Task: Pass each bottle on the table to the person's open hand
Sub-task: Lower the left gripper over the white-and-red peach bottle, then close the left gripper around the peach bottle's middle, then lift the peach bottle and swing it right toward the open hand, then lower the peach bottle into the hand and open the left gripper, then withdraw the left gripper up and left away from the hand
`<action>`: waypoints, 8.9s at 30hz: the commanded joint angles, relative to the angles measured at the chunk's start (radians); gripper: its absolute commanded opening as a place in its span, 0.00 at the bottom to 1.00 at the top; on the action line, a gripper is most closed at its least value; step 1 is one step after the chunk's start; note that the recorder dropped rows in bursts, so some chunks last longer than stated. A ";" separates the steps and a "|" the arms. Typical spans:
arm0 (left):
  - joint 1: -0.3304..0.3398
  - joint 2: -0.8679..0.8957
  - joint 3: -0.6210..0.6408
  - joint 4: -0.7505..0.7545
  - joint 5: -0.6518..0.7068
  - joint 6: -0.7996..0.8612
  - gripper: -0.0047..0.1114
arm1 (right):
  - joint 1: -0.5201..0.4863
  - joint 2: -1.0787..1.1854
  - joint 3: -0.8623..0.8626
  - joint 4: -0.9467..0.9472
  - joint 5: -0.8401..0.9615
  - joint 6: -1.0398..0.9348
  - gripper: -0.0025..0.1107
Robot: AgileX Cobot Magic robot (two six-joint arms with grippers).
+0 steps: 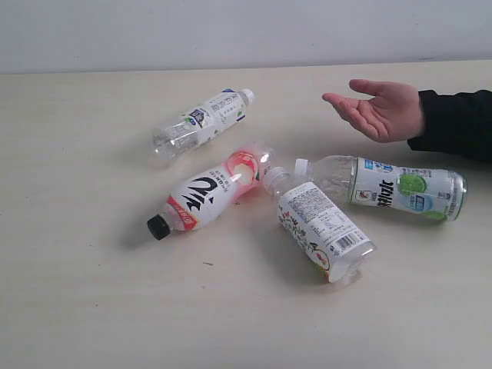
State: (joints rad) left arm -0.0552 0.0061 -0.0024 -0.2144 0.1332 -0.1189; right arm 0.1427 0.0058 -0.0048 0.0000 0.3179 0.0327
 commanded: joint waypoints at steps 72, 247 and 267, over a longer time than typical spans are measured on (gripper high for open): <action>-0.632 2.261 -1.821 0.160 0.995 0.470 0.66 | -0.004 -0.006 0.005 0.000 -0.006 -0.001 0.02; -0.478 1.650 -1.296 -0.239 0.313 0.612 0.05 | -0.004 -0.006 0.005 0.000 -0.006 0.000 0.02; -0.467 1.670 -1.292 -0.103 0.343 0.612 0.05 | -0.004 -0.006 0.005 0.000 -0.006 -0.003 0.02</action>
State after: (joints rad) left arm -0.5277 1.6739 -1.2993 -0.3276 0.4705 0.4893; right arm 0.1427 0.0058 -0.0048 0.0000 0.3179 0.0327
